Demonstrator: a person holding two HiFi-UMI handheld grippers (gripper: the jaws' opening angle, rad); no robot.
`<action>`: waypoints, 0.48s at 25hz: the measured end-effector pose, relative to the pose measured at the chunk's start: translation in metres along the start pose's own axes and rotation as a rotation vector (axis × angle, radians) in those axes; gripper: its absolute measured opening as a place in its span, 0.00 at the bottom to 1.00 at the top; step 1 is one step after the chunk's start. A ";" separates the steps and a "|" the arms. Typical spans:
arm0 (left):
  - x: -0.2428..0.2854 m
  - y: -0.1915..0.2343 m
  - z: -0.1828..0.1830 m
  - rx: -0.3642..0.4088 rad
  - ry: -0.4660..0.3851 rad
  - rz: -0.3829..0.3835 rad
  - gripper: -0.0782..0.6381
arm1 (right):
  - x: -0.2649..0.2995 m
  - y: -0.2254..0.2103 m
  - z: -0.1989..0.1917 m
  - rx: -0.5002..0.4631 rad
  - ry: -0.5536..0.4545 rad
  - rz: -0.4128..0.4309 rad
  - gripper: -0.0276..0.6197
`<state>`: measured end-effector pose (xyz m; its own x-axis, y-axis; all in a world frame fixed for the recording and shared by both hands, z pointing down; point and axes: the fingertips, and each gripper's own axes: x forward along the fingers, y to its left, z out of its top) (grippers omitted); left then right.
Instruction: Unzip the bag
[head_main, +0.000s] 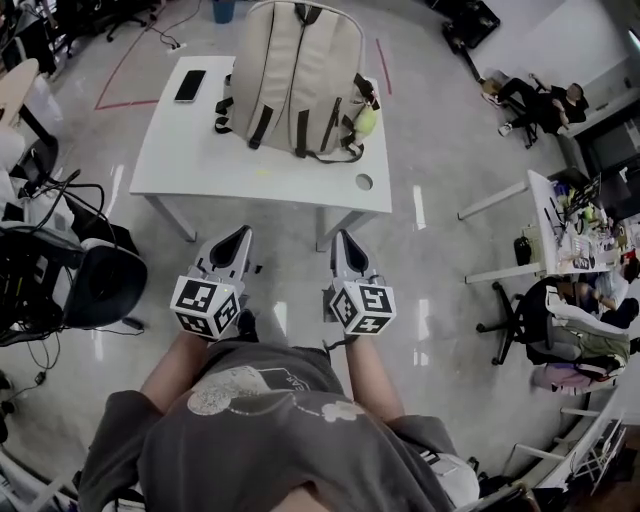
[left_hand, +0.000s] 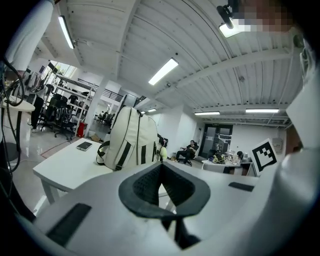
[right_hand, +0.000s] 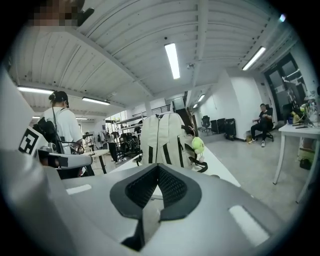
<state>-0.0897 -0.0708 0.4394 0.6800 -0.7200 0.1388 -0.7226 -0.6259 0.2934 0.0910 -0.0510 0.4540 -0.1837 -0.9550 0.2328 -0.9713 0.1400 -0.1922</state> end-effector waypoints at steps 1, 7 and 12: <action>0.002 0.008 0.001 -0.006 0.002 0.000 0.12 | 0.007 0.000 0.001 0.002 0.001 -0.009 0.04; 0.018 0.054 0.009 -0.012 0.002 0.028 0.12 | 0.042 -0.005 0.006 -0.001 0.010 -0.059 0.04; 0.040 0.069 0.017 -0.015 -0.003 0.036 0.12 | 0.068 -0.017 0.022 -0.026 -0.006 -0.057 0.04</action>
<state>-0.1147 -0.1477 0.4494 0.6529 -0.7430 0.1472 -0.7450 -0.5949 0.3018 0.0982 -0.1236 0.4521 -0.1268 -0.9632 0.2370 -0.9839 0.0917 -0.1536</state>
